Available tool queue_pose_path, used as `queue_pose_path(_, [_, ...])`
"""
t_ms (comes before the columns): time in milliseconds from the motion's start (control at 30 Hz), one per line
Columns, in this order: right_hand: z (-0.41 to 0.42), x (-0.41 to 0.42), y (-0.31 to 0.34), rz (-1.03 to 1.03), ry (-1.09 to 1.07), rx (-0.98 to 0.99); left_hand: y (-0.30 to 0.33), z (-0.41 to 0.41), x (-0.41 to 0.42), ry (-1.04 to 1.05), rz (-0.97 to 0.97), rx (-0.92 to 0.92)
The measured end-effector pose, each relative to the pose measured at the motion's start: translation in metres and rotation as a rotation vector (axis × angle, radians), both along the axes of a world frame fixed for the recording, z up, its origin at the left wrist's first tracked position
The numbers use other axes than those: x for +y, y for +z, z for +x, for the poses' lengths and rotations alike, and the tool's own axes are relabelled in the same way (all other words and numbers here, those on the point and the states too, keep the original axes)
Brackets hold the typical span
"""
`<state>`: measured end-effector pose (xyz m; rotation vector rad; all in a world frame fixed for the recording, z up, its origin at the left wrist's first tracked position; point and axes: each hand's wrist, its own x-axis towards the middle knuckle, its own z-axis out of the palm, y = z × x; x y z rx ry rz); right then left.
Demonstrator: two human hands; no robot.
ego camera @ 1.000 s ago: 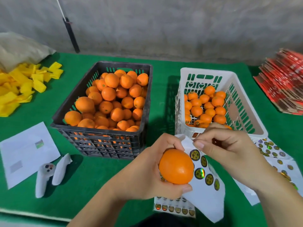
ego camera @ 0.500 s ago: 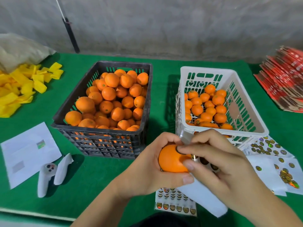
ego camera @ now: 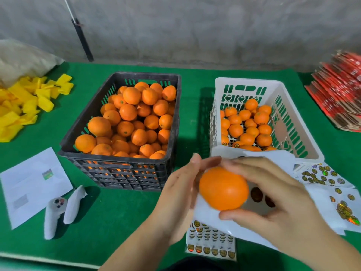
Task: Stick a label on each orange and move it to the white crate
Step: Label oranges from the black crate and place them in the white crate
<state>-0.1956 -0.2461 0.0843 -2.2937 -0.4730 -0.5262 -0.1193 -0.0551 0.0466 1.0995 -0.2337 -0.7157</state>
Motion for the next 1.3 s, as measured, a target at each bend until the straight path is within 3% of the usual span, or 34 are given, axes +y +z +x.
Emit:
queue_pose_path(133, [0.027, -0.035, 0.011, -0.028, -0.257, -0.099, -0.013, 0.012, 0.001, 0.129, 0.239, -0.207])
queue_pose_path(233, [0.048, -0.059, 0.001, 0.059, -0.534, 0.219, -0.017, 0.022, 0.009, 0.0, 0.19, -0.34])
queue_pose_path(300, [0.046, -0.06, -0.01, 0.232, -0.439, 0.438, -0.018, 0.033, 0.013, -0.044, 0.152, -0.366])
queue_pose_path(400, [0.038, -0.048, -0.03, 0.472, -0.064, 0.693, -0.022, 0.06, 0.017, -0.014, 0.181, -0.418])
queue_pose_path(500, [0.036, -0.033, -0.056, 0.527, -0.116, 0.603, -0.025, 0.107, 0.035, -0.064, 0.276, -0.583])
queue_pose_path(600, [0.036, -0.023, -0.069, 0.659, -0.214, 0.49, -0.035, 0.173, 0.055, -0.108, 0.729, -0.716])
queue_pose_path(700, [0.036, -0.016, -0.073, 0.72, -0.177, 0.519, -0.051, 0.213, 0.06, -0.593, 1.399, -0.687])
queue_pose_path(767, [0.035, -0.013, -0.073, 0.752, -0.181, 0.522, -0.057, 0.222, 0.058, -0.829, 1.558, -0.659])
queue_pose_path(933, [0.035, -0.012, -0.073, 0.861, -0.204, 0.534, -0.057, 0.222, 0.053, -0.841, 1.556, -0.711])
queue_pose_path(1033, [0.034, -0.014, -0.072, 0.92, -0.237, 0.521, -0.053, 0.218, 0.058, -0.585, 1.514, -0.726])
queue_pose_path(1100, [0.033, -0.017, -0.071, 0.978, -0.253, 0.525, -0.046, 0.213, 0.069, -0.265, 1.425, -0.701])
queue_pose_path(1133, [0.032, -0.018, -0.069, 1.01, -0.256, 0.531, -0.041, 0.206, 0.076, -0.069, 1.316, -0.659])
queue_pose_path(1200, [0.032, -0.02, -0.068, 1.065, -0.253, 0.529, -0.026, 0.179, 0.081, 0.21, 0.911, -0.488])
queue_pose_path(1300, [0.036, -0.017, -0.065, 1.149, -0.209, 0.541, -0.018, 0.119, 0.07, 0.246, 0.25, -0.129])
